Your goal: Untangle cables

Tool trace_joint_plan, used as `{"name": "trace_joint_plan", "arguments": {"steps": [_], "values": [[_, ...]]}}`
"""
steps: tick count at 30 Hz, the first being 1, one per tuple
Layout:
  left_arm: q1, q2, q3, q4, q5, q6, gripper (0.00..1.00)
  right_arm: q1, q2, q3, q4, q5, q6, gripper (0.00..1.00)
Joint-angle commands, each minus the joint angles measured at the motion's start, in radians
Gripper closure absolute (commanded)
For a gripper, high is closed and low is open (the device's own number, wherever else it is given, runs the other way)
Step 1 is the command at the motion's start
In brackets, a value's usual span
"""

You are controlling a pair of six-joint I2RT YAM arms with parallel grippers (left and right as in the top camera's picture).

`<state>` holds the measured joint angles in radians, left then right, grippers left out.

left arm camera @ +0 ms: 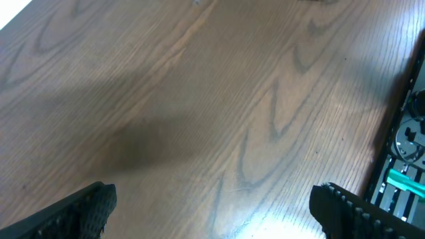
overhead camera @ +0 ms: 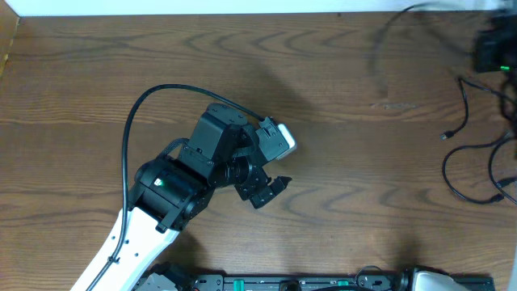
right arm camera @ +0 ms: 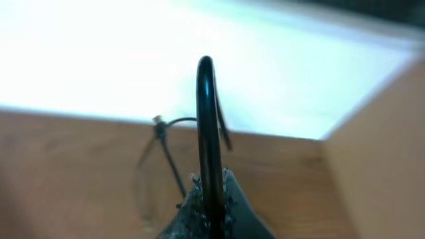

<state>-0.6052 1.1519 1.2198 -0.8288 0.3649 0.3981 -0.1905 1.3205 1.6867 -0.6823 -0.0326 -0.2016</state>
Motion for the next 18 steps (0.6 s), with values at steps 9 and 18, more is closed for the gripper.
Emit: {"name": "trace_joint_plan", "arguments": {"steps": [9,18], "values": [[-0.002,-0.002,0.009,0.001,0.009,-0.015,0.02,-0.246,0.022,0.008,-0.020,0.015,0.186,0.99],[-0.002,-0.002,0.009,0.001,0.009,-0.015,0.02,-0.352,0.159,0.008,-0.150,0.016,0.332,0.99]]}}
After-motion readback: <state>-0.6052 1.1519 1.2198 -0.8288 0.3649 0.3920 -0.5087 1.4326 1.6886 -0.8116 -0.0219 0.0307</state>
